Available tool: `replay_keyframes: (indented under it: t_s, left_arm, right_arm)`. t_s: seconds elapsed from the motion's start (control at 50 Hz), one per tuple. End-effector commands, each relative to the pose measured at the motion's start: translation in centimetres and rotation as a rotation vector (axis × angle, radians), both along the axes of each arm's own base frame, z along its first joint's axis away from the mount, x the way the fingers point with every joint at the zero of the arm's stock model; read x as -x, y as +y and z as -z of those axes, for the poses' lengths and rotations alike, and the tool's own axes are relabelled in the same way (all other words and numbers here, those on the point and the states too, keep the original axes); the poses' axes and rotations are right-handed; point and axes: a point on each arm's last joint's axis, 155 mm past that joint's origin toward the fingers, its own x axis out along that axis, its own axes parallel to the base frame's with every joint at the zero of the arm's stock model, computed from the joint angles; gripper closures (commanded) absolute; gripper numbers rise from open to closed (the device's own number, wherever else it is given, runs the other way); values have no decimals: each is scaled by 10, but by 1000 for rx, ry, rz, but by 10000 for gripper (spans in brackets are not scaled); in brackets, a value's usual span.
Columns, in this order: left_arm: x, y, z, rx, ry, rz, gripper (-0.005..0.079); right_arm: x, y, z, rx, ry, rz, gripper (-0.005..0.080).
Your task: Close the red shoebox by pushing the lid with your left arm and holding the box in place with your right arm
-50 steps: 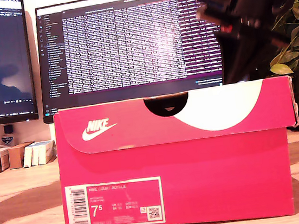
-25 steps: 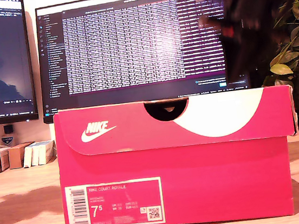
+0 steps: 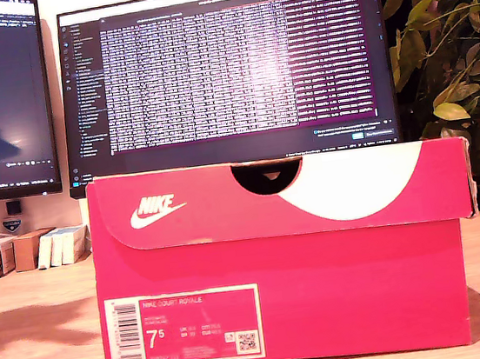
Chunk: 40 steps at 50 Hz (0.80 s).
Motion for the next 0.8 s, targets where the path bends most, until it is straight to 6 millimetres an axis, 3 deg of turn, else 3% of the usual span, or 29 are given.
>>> replay_keyframes:
  t_s: [0.0, 0.18, 0.26, 0.42, 0.6, 0.78]
  left_arm:
    - [5, 8, 4, -3, -13, -14, 761]
    - [4, 18, -10, 16, -81, -12, 761]
    - [1, 20, -7, 30, -77, -4, 761]
    - [2, 23, 20, 41, -33, -12, 761]
    - [13, 24, 33, 32, -75, -22, 761]
    - [32, 23, 45, 31, -95, -31, 761]
  right_arm:
    - [10, -15, -12, -5, -47, 35, 765]
    - [32, -44, -34, -7, -135, 93, 765]
    - [42, -53, -35, -15, -164, 111, 765]
    - [57, -63, -12, -20, -192, 139, 765]
    - [81, -68, 15, -32, -233, 151, 765]
    - [112, -70, 12, -52, -308, 153, 765]
